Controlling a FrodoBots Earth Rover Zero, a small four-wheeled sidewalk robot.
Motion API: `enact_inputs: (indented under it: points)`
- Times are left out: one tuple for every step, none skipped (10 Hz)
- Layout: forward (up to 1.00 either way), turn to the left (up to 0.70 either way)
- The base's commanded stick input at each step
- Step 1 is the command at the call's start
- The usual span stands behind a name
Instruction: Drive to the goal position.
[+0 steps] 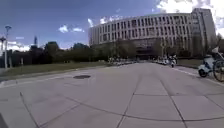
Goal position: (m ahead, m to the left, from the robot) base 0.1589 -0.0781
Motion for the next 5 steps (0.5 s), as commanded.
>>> enact_inputs:
  points:
    - [0.70,-0.25]
    - [0.70,-0.18]
    - [0.70,-0.12]
    - [0.70,-0.05]
    - [0.70,0.01]
